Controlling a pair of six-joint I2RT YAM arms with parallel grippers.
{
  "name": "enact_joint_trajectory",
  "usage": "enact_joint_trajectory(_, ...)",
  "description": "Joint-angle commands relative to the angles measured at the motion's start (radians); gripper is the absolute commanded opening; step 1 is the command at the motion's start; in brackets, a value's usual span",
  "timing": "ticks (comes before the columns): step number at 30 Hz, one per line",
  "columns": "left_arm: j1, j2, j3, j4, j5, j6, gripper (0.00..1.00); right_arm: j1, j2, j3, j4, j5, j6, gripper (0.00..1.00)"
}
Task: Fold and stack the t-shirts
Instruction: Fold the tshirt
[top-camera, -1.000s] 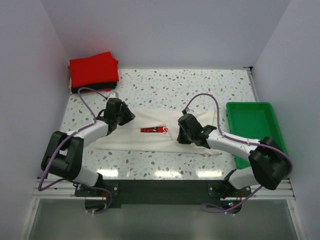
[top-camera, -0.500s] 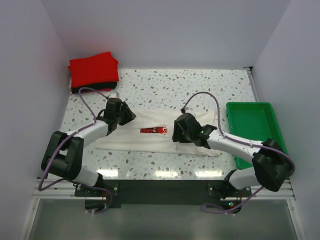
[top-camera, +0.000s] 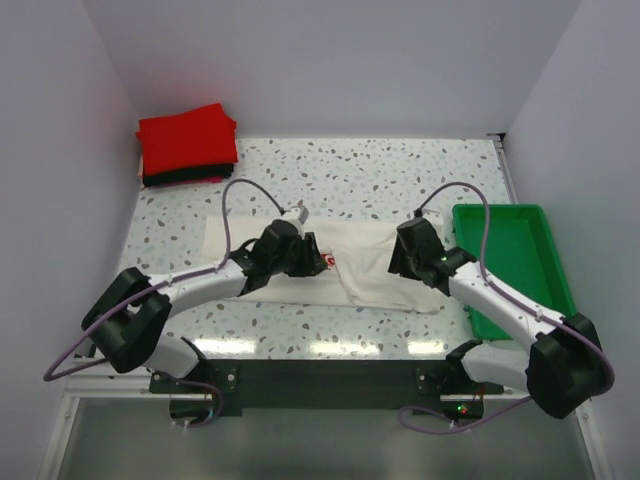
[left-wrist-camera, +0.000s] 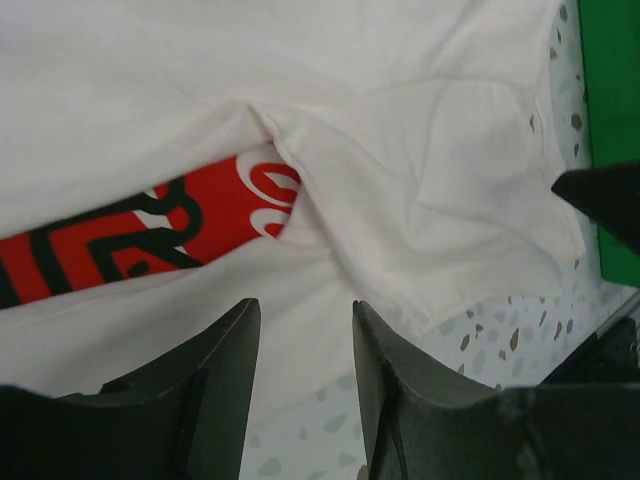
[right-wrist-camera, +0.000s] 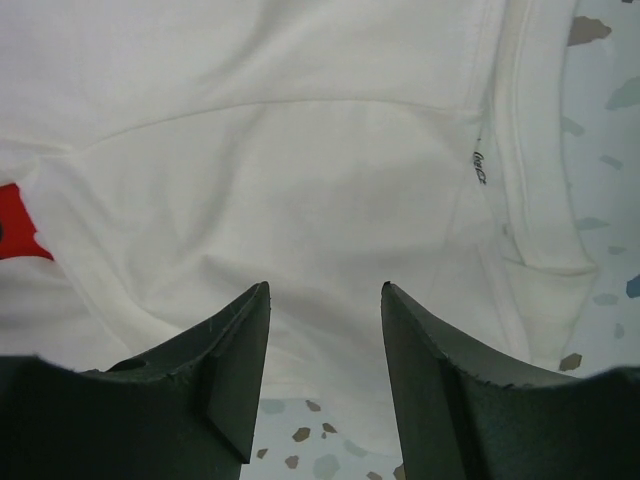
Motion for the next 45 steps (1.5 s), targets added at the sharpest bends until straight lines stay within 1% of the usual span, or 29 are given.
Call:
enact_joint_trajectory(1, -0.093, 0.039, 0.028, 0.014, -0.038, 0.019, 0.47, -0.031, -0.026, -0.009, -0.02, -0.023, -0.047, 0.52)
enact_joint_trajectory(4, -0.164, 0.082, 0.054, 0.014, -0.046, 0.005, 0.47, -0.049, -0.028, -0.015, -0.021, -0.033, -0.058, 0.52)
enact_joint_trajectory(6, -0.207, 0.117, 0.08, 0.014, -0.077, -0.003, 0.48, -0.058, -0.023, -0.019, -0.012, -0.036, -0.063, 0.52)
enact_joint_trajectory(11, -0.273, 0.195, 0.149, 0.0, -0.104, -0.018, 0.48, -0.068, -0.014, -0.035, -0.003, -0.048, -0.069, 0.52)
enact_joint_trajectory(15, -0.293, 0.212, 0.169, 0.009, -0.11, -0.029, 0.48, -0.071, -0.019, -0.053, 0.008, -0.051, -0.07, 0.52)
enact_joint_trajectory(20, -0.314, 0.255, 0.214, -0.038, -0.147, -0.034, 0.48, -0.075, -0.012, -0.062, 0.02, -0.065, -0.072, 0.52)
enact_joint_trajectory(24, -0.327, 0.287, 0.237, -0.054, -0.179, -0.041, 0.45, -0.077, -0.014, -0.065, 0.023, -0.069, -0.072, 0.52)
enact_joint_trajectory(25, -0.328, 0.298, 0.241, -0.084, -0.182, -0.041, 0.45, -0.075, -0.014, -0.065, 0.022, -0.069, -0.073, 0.52)
enact_joint_trajectory(26, -0.331, 0.301, 0.243, -0.089, -0.186, -0.043, 0.44, -0.077, -0.015, -0.065, 0.021, -0.069, -0.072, 0.52)
enact_joint_trajectory(27, -0.333, 0.303, 0.243, -0.09, -0.187, -0.044, 0.38, -0.078, -0.017, -0.065, 0.023, -0.069, -0.073, 0.52)
enact_joint_trajectory(29, -0.334, 0.3, 0.241, -0.097, -0.193, -0.05, 0.33, -0.08, -0.015, -0.067, 0.023, -0.073, -0.076, 0.52)
enact_joint_trajectory(30, -0.336, 0.295, 0.241, -0.103, -0.207, -0.052, 0.23, -0.081, -0.014, -0.067, 0.023, -0.073, -0.075, 0.52)
enact_joint_trajectory(32, -0.336, 0.266, 0.226, -0.112, -0.222, -0.058, 0.16, -0.084, -0.009, -0.068, 0.026, -0.076, -0.076, 0.52)
enact_joint_trajectory(33, -0.334, 0.255, 0.223, -0.124, -0.244, -0.06, 0.09, -0.084, -0.003, -0.068, 0.028, -0.074, -0.076, 0.52)
enact_joint_trajectory(36, -0.334, 0.212, 0.211, -0.149, -0.287, -0.064, 0.04, -0.087, 0.011, -0.071, 0.035, -0.076, -0.073, 0.52)
enact_joint_trajectory(41, -0.333, 0.2, 0.198, -0.17, -0.314, -0.069, 0.03, -0.1, 0.037, -0.07, 0.049, -0.076, -0.066, 0.52)
enact_joint_trajectory(45, -0.333, 0.208, 0.185, -0.163, -0.314, -0.077, 0.03, -0.133, 0.069, -0.032, 0.051, -0.08, -0.07, 0.52)
